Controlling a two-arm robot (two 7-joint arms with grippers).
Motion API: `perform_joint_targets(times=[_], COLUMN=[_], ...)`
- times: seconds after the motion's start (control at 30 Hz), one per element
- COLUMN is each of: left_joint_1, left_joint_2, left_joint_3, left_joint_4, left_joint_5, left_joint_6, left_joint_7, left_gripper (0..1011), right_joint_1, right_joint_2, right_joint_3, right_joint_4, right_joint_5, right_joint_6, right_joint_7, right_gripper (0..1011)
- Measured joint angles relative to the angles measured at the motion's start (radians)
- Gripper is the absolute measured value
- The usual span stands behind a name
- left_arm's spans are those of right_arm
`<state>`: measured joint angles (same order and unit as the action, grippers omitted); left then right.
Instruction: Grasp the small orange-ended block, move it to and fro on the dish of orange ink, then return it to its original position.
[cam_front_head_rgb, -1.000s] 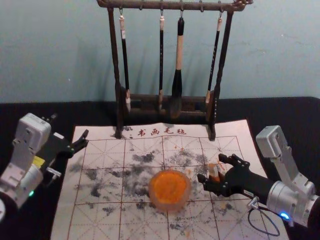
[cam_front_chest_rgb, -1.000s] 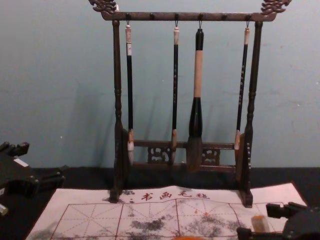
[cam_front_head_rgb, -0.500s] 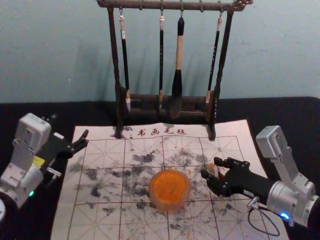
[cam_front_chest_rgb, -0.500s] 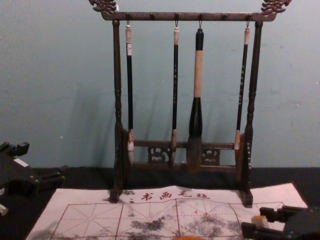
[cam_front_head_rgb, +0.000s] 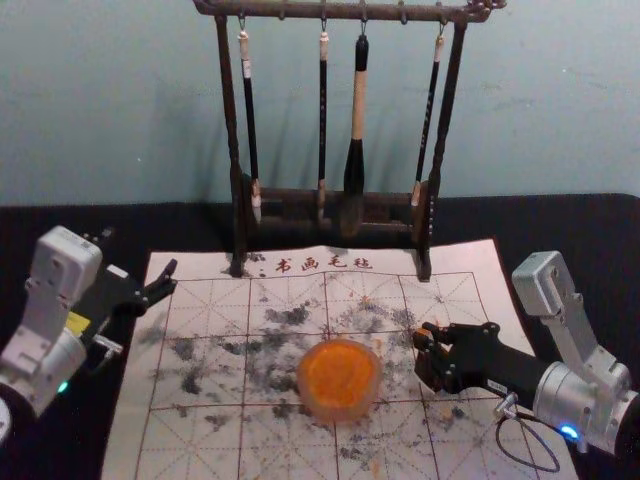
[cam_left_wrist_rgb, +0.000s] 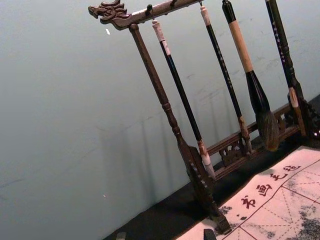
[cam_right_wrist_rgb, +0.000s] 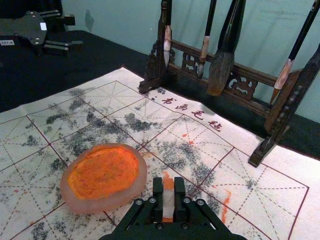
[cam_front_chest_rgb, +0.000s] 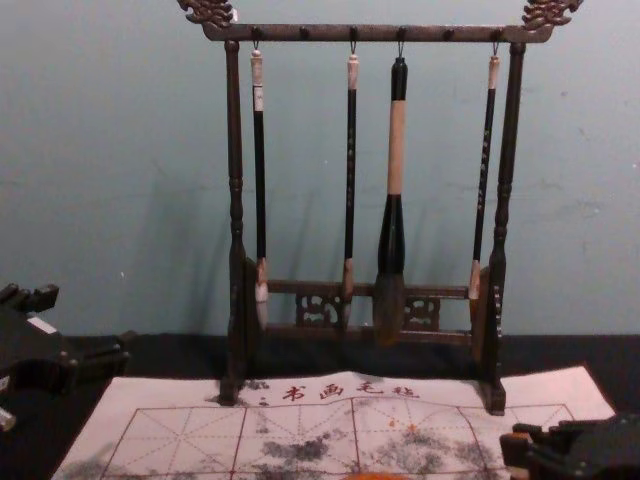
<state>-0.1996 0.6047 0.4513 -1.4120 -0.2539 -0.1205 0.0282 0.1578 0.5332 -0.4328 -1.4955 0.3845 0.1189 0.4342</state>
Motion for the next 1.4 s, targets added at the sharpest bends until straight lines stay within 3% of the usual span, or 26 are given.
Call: perform_joint_targets(times=[0.7, 1.2, 1.4], left_joint_1=[0.000, 0.000, 0.000], left_joint_2=[0.000, 0.000, 0.000], left_joint_3=[0.000, 0.000, 0.000], left_joint_4=[0.000, 0.000, 0.000], left_joint_5=[0.000, 0.000, 0.000], left_joint_6=[0.000, 0.000, 0.000], left_joint_7=[0.000, 0.000, 0.000], left_gripper=[1001, 1001, 1001], right_joint_1=[0.000, -0.035, -0.050], right_joint_2=[0.000, -0.002, -0.008], right_joint_3=[0.002, 0.068, 0.099], right_joint_4=[0.000, -0.051, -0.083], right_joint_5=[0.000, 0.006, 0.031], right_joint_6=[0.000, -0.020, -0.048], right_joint_7=[0.000, 0.002, 0.004], right_gripper=[81, 81, 81])
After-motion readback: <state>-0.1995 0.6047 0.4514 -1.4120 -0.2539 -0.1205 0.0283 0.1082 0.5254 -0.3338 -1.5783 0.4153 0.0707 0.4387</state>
